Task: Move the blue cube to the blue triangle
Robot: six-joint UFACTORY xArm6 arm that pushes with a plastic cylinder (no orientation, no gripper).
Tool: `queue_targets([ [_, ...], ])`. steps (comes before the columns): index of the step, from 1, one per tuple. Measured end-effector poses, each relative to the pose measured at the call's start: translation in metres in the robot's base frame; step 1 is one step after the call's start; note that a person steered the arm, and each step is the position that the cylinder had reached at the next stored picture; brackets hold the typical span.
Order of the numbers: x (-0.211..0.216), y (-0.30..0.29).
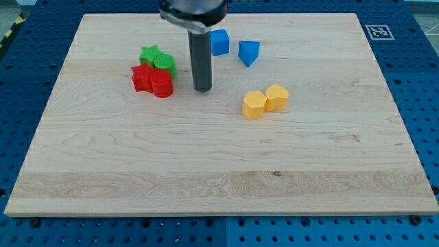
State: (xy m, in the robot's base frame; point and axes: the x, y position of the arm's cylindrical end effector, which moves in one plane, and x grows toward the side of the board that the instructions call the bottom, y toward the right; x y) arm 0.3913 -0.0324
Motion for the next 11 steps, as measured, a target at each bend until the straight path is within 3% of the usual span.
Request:
queue_targets([
  [4,-0.145,-0.028],
  [5,-0.158,0.008],
  [8,-0.103,0.020],
  [10,-0.133,0.037],
  [11,-0.122,0.045],
])
